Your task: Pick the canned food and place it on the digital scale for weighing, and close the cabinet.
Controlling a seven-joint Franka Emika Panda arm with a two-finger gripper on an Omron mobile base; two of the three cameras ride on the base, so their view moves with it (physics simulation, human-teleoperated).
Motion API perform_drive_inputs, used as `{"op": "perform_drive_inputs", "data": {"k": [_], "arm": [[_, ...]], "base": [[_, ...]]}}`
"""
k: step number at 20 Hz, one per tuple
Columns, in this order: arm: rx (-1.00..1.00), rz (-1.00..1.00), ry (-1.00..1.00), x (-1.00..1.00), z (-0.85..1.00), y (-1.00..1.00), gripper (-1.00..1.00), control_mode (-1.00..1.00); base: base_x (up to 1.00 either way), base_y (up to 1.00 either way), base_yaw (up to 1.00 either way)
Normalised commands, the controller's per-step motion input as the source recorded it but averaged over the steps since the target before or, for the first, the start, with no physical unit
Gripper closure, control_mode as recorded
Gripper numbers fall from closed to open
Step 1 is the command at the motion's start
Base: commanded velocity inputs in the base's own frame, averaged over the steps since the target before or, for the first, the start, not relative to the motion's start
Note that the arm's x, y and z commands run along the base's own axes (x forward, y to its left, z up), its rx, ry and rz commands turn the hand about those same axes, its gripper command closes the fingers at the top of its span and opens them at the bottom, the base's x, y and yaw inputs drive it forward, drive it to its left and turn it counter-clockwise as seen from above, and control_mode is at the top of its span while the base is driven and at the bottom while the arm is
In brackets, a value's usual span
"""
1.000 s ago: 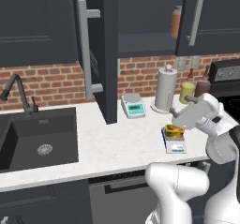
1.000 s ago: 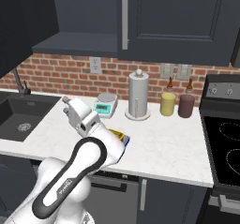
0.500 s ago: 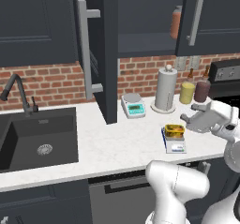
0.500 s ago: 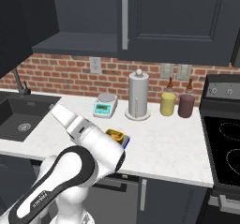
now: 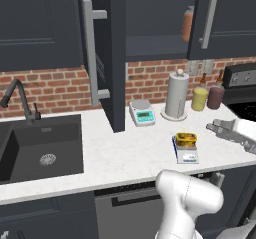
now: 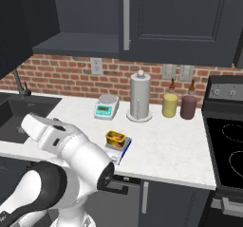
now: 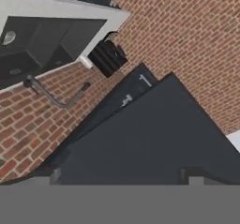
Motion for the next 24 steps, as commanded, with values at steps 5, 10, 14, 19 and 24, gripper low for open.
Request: {"op": "perform_drive_inputs", "data": {"k": [5, 10, 14, 19, 24], "arm": [[-0.01, -0.33, -0.42, -0.56, -0.15, 1.00, -1.00, -1.00], [-0.04, -0.25, -0.43, -0.30, -0.29, 1.00, -1.00, -1.00], [0.00, -0.22, -0.35, -0.02, -0.56, 1.00, -1.00, -1.00], [0.00, -0.23, -0.39, 0.00, -0.43, 1.00, -1.00, -1.00], [0.00, -0.27, -0.35, 0.00, -0.55, 1.00, -1.00, -1.00]], "base": [[0.00, 0.00, 0.00], [0.00, 0.00, 0.00], [0.00, 0.00, 0.00], [0.00, 0.00, 0.00], [0.00, 0.00, 0.00]]}}
